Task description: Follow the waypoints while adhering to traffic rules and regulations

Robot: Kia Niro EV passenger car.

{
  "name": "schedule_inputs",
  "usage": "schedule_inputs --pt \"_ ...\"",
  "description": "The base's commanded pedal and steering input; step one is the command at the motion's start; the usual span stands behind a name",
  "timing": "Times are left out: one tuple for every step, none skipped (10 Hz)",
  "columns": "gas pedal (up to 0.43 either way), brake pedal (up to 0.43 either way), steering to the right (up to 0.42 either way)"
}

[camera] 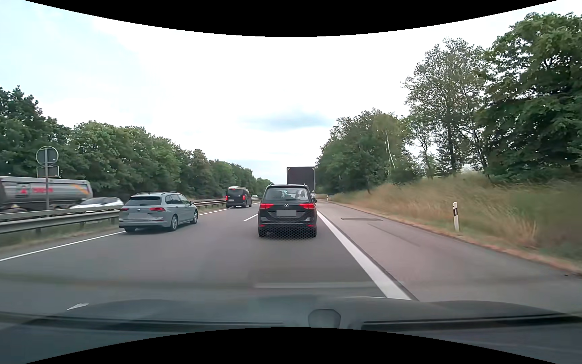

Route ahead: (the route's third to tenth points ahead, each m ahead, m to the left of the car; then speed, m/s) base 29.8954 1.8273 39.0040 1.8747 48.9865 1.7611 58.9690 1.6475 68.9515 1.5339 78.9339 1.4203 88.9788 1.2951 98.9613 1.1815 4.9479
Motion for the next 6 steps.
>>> schedule_inputs --pt "0.067 0.0 -0.002" --pt "0.067 0.0 -0.002" --pt "0.067 0.0 -0.001" --pt "0.067 0.0 0.0" --pt "0.067 0.0 0.0" --pt "0.067 0.0 0.0"
